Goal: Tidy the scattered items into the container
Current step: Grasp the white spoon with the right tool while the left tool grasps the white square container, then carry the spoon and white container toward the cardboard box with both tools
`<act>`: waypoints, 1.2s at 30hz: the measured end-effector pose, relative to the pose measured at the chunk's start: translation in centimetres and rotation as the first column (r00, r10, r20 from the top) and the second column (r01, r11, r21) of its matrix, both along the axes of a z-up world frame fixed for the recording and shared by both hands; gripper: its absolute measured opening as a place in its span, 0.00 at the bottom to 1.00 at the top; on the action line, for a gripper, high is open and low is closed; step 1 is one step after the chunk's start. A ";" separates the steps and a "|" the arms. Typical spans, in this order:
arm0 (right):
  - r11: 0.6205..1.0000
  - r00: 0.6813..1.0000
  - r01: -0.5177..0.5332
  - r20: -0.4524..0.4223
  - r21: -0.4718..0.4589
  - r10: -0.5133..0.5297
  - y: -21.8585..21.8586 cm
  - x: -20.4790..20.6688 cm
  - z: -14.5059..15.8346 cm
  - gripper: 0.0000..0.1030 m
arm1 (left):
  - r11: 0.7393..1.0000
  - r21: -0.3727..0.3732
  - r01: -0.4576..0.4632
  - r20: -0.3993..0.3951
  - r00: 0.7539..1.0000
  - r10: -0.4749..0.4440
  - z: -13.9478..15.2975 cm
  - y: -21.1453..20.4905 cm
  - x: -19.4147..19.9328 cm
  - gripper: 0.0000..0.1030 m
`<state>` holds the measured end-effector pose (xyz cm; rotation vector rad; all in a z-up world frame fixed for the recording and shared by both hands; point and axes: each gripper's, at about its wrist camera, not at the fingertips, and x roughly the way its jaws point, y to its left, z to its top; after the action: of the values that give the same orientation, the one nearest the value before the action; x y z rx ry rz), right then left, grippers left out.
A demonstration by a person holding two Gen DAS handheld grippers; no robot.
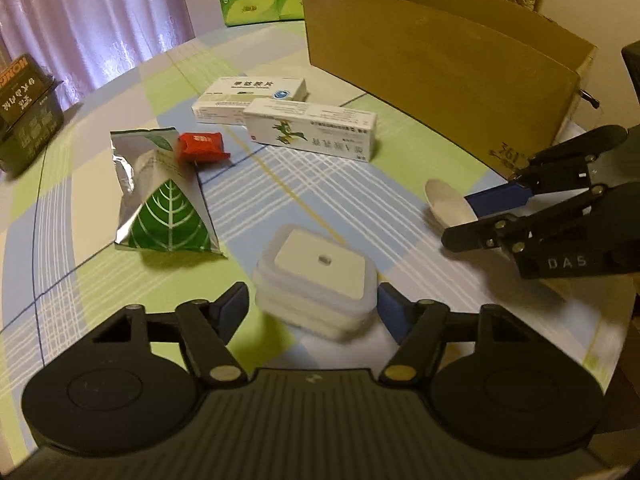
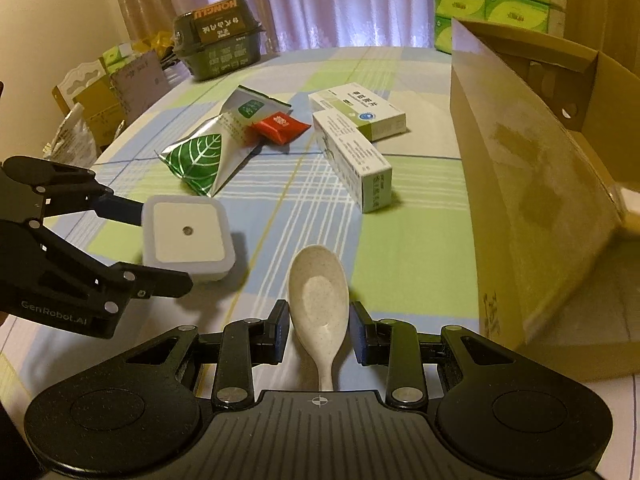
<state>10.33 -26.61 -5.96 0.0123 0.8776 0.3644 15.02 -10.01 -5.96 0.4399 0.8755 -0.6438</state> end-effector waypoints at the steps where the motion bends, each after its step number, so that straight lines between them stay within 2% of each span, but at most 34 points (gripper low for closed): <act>1: 1.000 1.000 0.003 0.000 -0.001 -0.003 -0.1 -0.2 0.0 0.33 | 1.000 0.007 0.009 0.005 1.000 -0.009 0.0 -0.1 0.0 0.67; 10: 1.000 1.000 0.010 -0.001 -0.007 -0.010 -0.4 -0.6 0.2 0.33 | 0.999 0.007 0.040 0.035 0.999 -0.041 -0.2 -1.1 1.5 0.71; 13: 1.000 1.000 0.010 -0.002 -0.008 -0.010 -0.3 -0.6 0.1 0.33 | 0.998 0.018 0.059 0.043 0.997 -0.060 -0.5 -1.5 1.9 0.75; 17: 1.000 1.000 0.011 -0.004 -0.009 -0.011 -0.3 -0.5 0.1 0.33 | 0.998 0.023 0.061 0.035 0.997 -0.062 -0.9 -1.8 2.2 0.75; 19: 1.000 1.000 0.011 -0.006 -0.011 -0.011 -0.3 -0.5 0.0 0.33 | 0.998 0.016 0.063 0.033 0.997 -0.063 -1.0 -2.0 2.1 0.71; 29: 1.000 1.000 0.011 0.020 -0.006 -0.011 -0.3 -1.0 1.3 0.33 | 0.999 -0.042 -0.026 0.000 1.000 0.026 0.7 -0.6 -0.5 0.71; 36: 1.000 0.996 0.022 0.081 0.003 -0.022 -0.5 -2.2 3.8 0.33 | 0.995 -0.080 -0.059 0.020 0.998 0.061 3.2 -0.2 -2.2 0.71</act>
<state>8.18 -27.14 -2.12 0.0090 0.7966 0.3427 12.87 -10.25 -2.74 0.3473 0.8359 -0.6152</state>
